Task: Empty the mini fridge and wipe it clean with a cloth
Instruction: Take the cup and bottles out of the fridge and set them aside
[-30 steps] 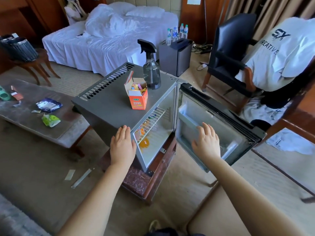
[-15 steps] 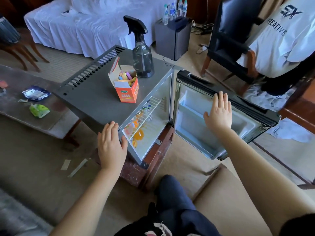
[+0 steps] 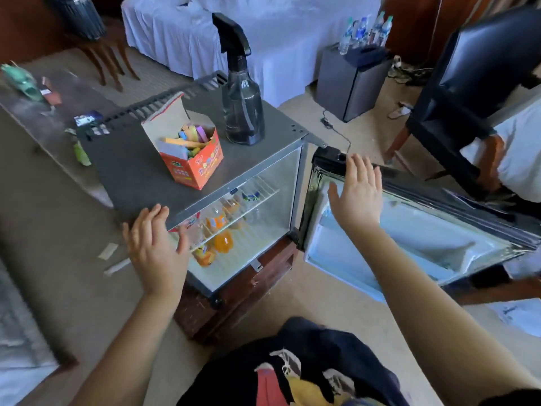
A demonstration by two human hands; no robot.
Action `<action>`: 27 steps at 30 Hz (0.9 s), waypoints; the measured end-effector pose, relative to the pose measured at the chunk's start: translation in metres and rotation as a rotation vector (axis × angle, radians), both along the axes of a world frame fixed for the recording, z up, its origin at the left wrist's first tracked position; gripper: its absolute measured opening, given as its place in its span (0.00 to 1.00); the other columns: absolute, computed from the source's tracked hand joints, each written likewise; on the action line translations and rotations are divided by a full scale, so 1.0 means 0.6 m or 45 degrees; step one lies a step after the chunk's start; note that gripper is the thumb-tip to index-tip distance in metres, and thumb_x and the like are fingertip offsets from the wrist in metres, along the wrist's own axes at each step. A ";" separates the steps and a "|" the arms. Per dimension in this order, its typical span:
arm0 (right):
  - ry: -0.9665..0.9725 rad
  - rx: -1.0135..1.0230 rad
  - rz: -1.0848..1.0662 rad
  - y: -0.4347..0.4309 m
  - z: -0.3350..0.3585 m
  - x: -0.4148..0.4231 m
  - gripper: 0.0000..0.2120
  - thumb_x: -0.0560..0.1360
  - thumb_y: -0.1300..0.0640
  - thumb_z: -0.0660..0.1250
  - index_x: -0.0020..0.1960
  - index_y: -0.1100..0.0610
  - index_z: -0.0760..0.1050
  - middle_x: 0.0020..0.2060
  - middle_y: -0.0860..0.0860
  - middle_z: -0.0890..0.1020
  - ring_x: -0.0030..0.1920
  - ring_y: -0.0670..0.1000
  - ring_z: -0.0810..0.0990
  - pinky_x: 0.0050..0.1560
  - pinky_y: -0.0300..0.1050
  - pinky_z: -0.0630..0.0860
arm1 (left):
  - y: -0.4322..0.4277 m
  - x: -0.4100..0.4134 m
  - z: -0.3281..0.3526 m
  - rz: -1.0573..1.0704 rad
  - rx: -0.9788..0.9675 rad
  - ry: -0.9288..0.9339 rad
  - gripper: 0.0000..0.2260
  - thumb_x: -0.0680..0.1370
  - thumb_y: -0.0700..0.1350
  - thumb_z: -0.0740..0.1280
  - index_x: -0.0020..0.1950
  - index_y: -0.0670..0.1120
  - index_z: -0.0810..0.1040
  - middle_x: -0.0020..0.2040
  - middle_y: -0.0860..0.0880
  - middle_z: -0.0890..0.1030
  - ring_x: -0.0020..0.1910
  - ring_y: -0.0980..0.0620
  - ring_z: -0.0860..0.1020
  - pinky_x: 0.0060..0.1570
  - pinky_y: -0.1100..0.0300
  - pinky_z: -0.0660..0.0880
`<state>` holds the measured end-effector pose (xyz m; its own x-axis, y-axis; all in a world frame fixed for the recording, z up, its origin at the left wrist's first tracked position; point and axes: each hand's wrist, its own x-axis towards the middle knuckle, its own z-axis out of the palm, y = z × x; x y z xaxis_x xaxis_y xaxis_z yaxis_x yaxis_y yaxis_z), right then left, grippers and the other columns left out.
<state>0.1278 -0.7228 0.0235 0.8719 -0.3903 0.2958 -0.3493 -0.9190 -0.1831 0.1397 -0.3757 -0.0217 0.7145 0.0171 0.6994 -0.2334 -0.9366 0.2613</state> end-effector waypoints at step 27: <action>-0.395 0.388 1.056 0.155 -0.322 -0.033 0.13 0.75 0.56 0.67 0.59 0.59 0.75 0.52 0.56 0.81 0.54 0.59 0.78 0.52 0.52 0.75 | -0.026 -0.075 -0.085 0.143 -0.035 -0.153 0.24 0.74 0.43 0.62 0.70 0.40 0.71 0.72 0.44 0.70 0.72 0.43 0.67 0.73 0.49 0.61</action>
